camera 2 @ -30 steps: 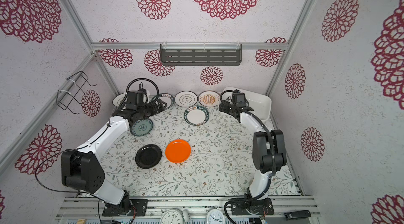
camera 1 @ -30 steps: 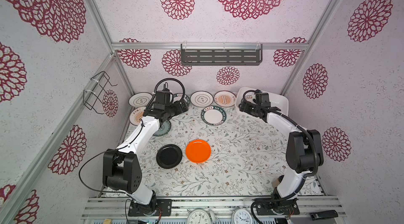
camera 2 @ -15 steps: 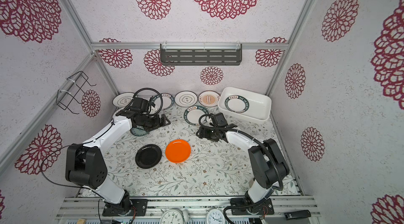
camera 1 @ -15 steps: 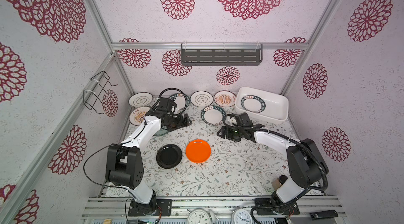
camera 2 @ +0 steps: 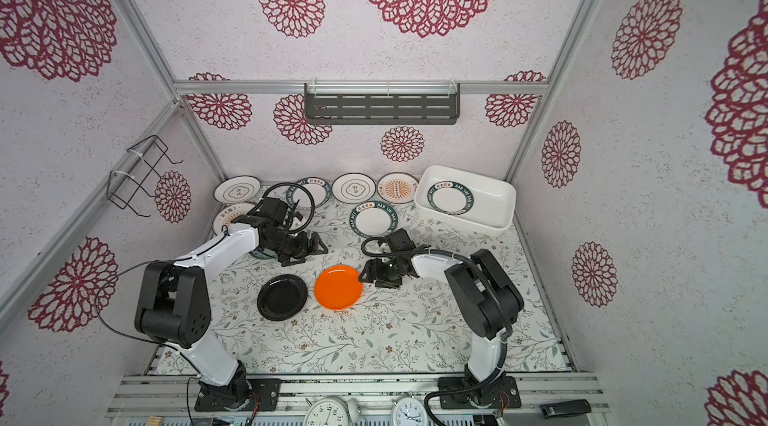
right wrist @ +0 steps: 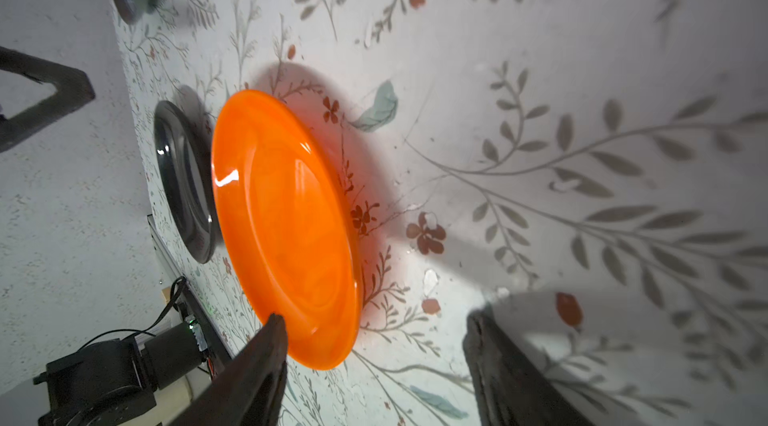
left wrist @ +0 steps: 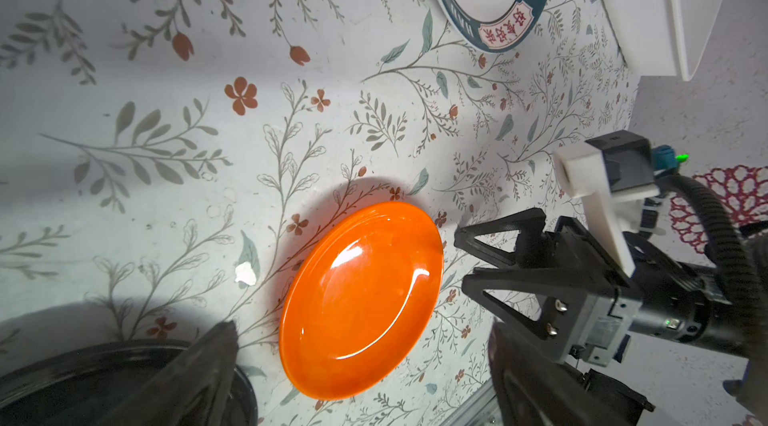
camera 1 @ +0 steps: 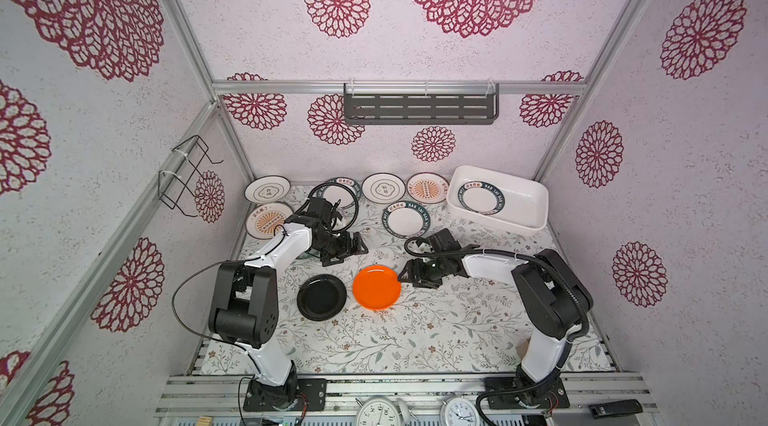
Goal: Place the plates into the plastic bin on the countertop
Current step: 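Move the right gripper from the bin to the orange plate's edge, then grip the orange plate edge with the right gripper and lift it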
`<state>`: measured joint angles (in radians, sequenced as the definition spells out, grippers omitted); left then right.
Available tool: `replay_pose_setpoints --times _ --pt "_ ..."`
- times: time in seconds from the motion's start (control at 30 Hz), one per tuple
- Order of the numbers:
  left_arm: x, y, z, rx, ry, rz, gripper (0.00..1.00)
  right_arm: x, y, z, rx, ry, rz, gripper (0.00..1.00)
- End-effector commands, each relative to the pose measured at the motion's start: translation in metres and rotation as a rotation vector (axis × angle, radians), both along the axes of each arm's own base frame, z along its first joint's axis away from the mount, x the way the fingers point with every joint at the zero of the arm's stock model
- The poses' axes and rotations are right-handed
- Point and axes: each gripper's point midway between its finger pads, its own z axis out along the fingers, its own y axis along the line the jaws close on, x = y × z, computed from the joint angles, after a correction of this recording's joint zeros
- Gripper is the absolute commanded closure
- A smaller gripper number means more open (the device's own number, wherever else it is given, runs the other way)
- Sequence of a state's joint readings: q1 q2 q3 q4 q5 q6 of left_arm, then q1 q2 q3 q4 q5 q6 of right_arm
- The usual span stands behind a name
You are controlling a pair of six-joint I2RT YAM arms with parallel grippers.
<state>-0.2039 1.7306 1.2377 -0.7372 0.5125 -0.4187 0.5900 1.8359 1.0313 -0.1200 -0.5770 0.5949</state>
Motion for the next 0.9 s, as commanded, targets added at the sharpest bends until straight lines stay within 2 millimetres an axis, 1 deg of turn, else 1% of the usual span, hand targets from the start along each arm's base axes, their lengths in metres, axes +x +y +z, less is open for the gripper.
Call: replay_pose_setpoints --times 0.0,0.1,0.27,0.4,0.47,0.57,0.67,0.73,0.87 --pt "-0.002 0.0 -0.003 -0.011 0.003 -0.021 0.03 0.001 0.018 0.007 0.053 -0.009 0.046 0.32" --pt "-0.003 0.002 -0.001 -0.009 0.004 -0.017 0.03 -0.002 0.021 -0.003 0.046 0.011 0.061 0.38" --pt "-0.003 0.004 0.004 -0.018 0.001 -0.016 0.03 -0.009 0.015 -0.021 -0.008 0.031 0.078 0.49" --pt "-0.002 0.007 0.006 -0.016 -0.007 -0.008 0.03 -0.01 0.013 -0.027 -0.028 0.036 0.085 0.55" --pt "0.001 0.011 0.009 -0.017 -0.021 0.011 0.03 -0.01 0.016 -0.033 -0.035 0.042 0.107 0.62" --pt "0.004 0.013 0.012 -0.026 -0.03 0.026 0.03 -0.008 0.017 -0.036 -0.047 0.045 0.119 0.65" --pt "0.006 0.015 0.016 -0.032 -0.04 0.041 0.03 -0.006 0.018 -0.037 -0.052 0.045 0.126 0.7" --pt "0.008 0.016 0.018 -0.036 -0.049 0.055 0.03 -0.005 0.019 -0.036 -0.051 0.041 0.124 0.71" --pt "0.01 0.02 0.022 -0.038 -0.066 0.079 0.03 -0.005 0.018 -0.039 -0.063 0.044 0.121 0.77"
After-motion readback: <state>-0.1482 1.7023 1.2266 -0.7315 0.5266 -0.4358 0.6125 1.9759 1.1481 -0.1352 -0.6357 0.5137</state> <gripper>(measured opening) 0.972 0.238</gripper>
